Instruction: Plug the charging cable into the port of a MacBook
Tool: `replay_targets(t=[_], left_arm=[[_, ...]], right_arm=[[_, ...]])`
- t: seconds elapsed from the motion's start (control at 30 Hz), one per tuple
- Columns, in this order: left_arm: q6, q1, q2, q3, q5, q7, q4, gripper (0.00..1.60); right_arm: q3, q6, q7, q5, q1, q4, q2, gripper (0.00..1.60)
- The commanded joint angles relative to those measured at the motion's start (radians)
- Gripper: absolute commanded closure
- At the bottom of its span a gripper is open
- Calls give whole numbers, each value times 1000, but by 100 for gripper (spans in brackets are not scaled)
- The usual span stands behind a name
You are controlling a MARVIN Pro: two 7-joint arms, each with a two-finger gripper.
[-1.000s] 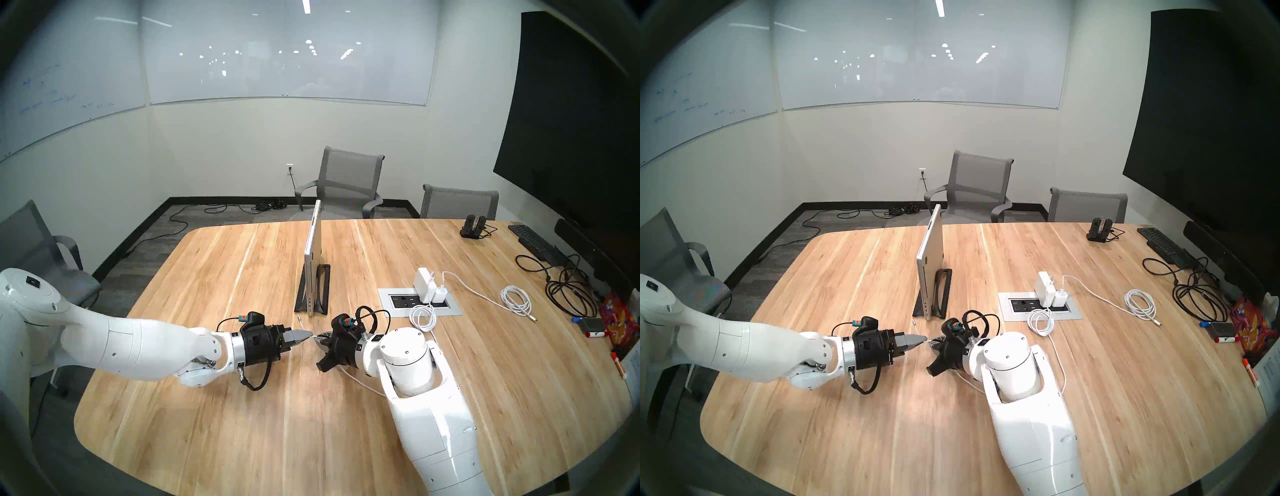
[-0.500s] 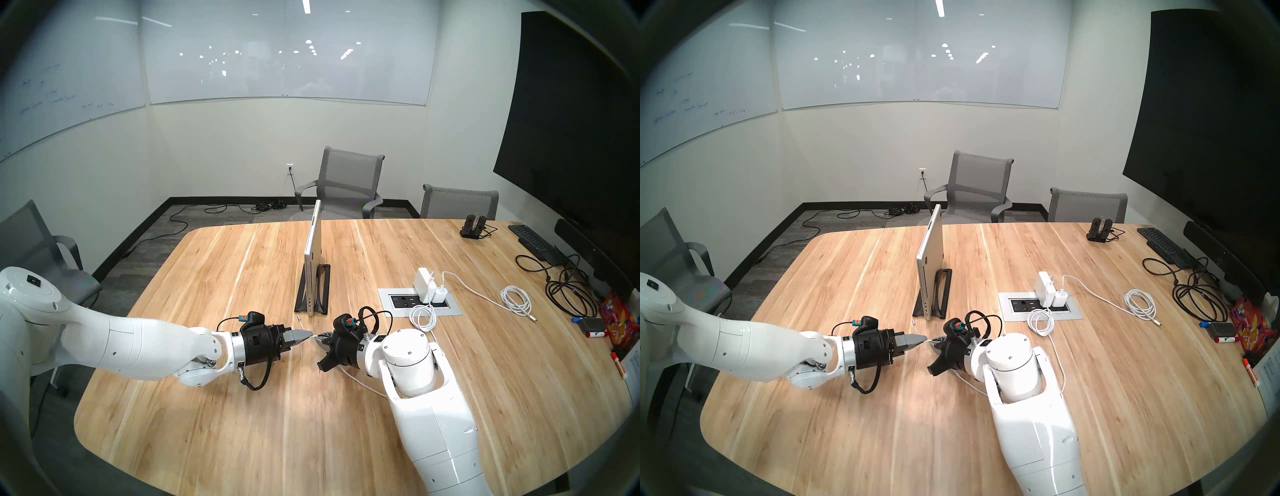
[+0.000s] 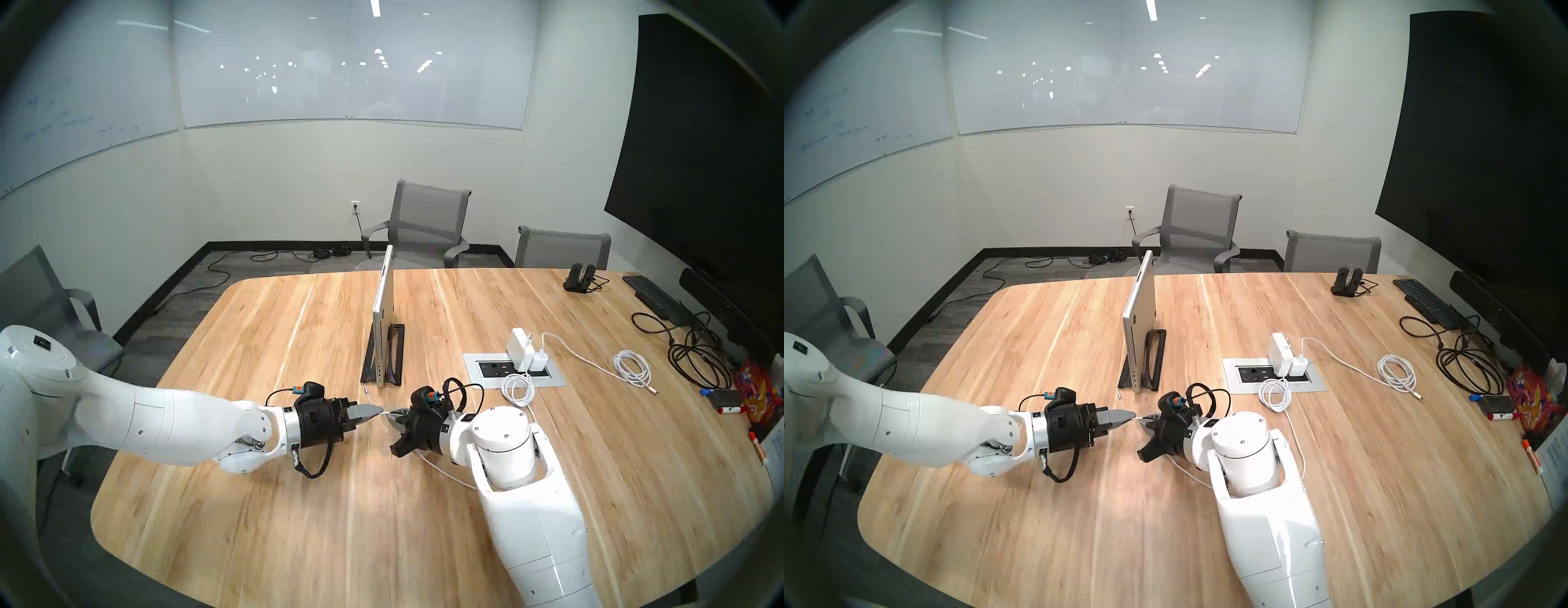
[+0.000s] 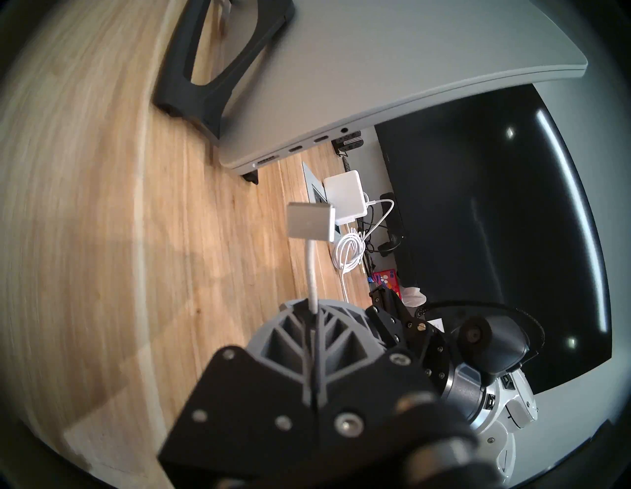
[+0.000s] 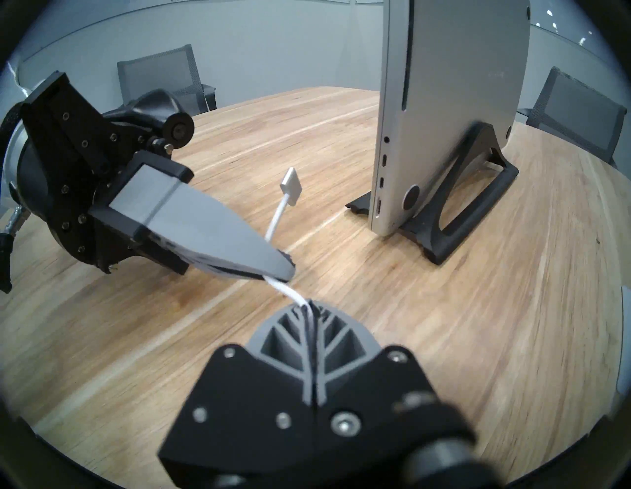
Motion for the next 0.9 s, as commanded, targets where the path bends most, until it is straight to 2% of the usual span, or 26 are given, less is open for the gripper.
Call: replay_targets(t=[0.0, 0.87], left_arm=[[2, 87, 26, 96, -4, 94, 74, 160], [-4, 75, 18, 117, -18, 85, 75, 160]], right_arm=[[6, -7, 0, 4, -6, -38, 3, 160], [9, -10, -2, 7, -30, -63, 4, 160]])
